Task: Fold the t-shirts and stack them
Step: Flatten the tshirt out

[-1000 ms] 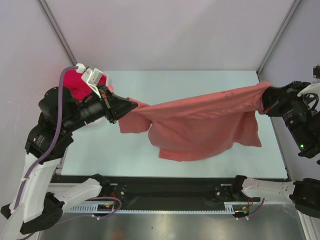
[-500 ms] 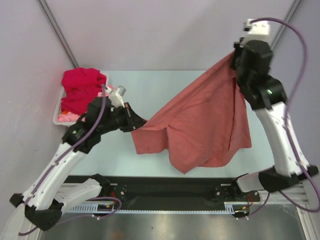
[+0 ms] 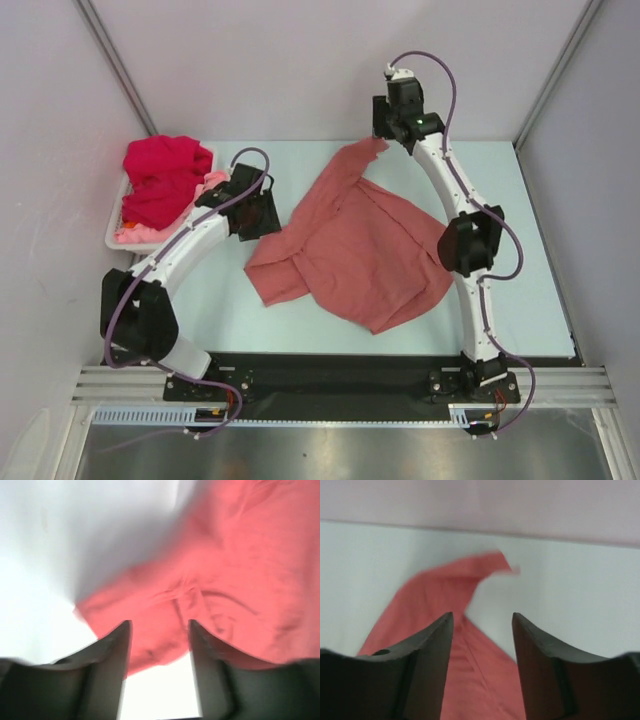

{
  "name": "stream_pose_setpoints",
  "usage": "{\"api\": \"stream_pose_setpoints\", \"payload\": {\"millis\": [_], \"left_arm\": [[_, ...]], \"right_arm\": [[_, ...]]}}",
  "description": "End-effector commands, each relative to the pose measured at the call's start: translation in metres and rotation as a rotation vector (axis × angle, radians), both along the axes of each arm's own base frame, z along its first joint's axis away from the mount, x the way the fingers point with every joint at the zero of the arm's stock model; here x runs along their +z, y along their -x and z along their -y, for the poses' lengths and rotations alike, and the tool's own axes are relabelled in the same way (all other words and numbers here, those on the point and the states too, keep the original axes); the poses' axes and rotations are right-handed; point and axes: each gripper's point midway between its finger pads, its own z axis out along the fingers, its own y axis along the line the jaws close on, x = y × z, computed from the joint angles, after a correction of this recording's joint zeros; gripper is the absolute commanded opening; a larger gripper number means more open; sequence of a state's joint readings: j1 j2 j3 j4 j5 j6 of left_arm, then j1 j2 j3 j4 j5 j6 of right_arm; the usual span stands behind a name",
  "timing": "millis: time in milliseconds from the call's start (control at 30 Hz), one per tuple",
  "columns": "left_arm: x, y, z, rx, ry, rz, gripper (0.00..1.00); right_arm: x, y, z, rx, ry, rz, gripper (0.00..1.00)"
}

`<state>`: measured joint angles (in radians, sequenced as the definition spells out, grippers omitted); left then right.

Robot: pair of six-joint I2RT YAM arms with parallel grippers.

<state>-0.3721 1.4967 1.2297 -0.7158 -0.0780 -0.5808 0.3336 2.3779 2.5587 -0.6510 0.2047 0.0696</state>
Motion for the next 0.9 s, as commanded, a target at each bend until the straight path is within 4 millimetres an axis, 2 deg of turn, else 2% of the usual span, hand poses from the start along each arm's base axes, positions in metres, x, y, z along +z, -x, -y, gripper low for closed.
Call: {"api": "stream_pose_setpoints", "payload": {"millis": [0,33,67,100,133,167,200,233,267,300,333,367,400,433,467,500,533,600,667,867], "left_arm": [[0.019,-0.009,-0.018,-0.029,-0.124,0.043,0.61],[0.019,-0.009,-0.018,-0.043,-0.137,0.043,0.66],[0.017,-0.007,-0.019,-0.051,-0.144,0.035,0.77],[0.015,-0.004,-0.020,-0.062,-0.151,0.028,0.79],[0.016,-0.002,-0.020,-0.081,-0.161,0.028,0.79],[0.015,0.001,-0.016,-0.111,-0.160,0.023,0.77],[0.016,0.005,-0.011,-0.139,-0.153,0.023,0.76],[0.015,0.008,-0.006,-0.172,-0.149,0.020,0.75],[0.015,0.014,0.005,-0.215,-0.115,0.008,0.74],[0.012,0.021,0.018,-0.261,-0.096,0.000,0.74],[0.008,0.025,0.028,-0.295,-0.076,-0.010,0.73],[0.004,0.034,0.050,-0.364,-0.010,-0.026,0.71],[0.000,0.036,0.058,-0.380,0.011,-0.034,0.71],[-0.009,0.039,0.065,-0.380,0.029,-0.062,0.71],[-0.014,0.039,0.071,-0.388,0.051,-0.067,0.71],[-0.018,0.041,0.075,-0.390,0.072,-0.089,0.72],[-0.024,0.041,0.077,-0.379,0.078,-0.115,0.74],[-0.037,0.041,0.081,-0.387,0.079,-0.170,0.79],[-0.043,0.041,0.081,-0.398,0.064,-0.191,0.81],[-0.063,0.028,0.086,-0.403,0.033,-0.241,0.76]], "right_arm": [[0.064,0.053,0.022,-0.030,-0.105,0.003,0.61],[0.052,0.064,0.024,-0.050,-0.135,-0.041,0.64],[0.006,0.086,0.031,-0.070,-0.113,-0.171,0.66],[-0.005,0.102,0.030,-0.063,-0.131,-0.221,0.68],[0.010,0.124,0.034,-0.069,-0.169,-0.218,0.69],[-0.008,0.144,0.037,-0.075,-0.167,-0.283,0.70],[-0.046,0.172,0.040,-0.082,-0.157,-0.394,0.71],[-0.057,0.192,0.043,-0.091,-0.164,-0.437,0.70],[-0.050,0.214,0.045,-0.096,-0.203,-0.438,0.71],[-0.085,0.246,0.053,-0.123,-0.188,-0.535,0.70],[-0.095,0.263,0.059,-0.141,-0.190,-0.562,0.70],[-0.082,0.277,0.061,-0.152,-0.242,-0.519,0.68],[-0.094,0.292,0.064,-0.158,-0.262,-0.544,0.67],[-0.122,0.316,0.074,-0.198,-0.266,-0.609,0.66],[-0.119,0.326,0.079,-0.227,-0.315,-0.583,0.63],[-0.125,0.338,0.075,-0.213,-0.373,-0.620,0.61],[-0.143,0.354,0.080,-0.241,-0.395,-0.669,0.61],[-0.149,0.361,0.082,-0.265,-0.472,-0.678,0.62],[-0.166,0.369,0.086,-0.296,-0.485,-0.714,0.62],[-0.202,0.374,0.105,-0.400,-0.439,-0.813,0.67]]}}
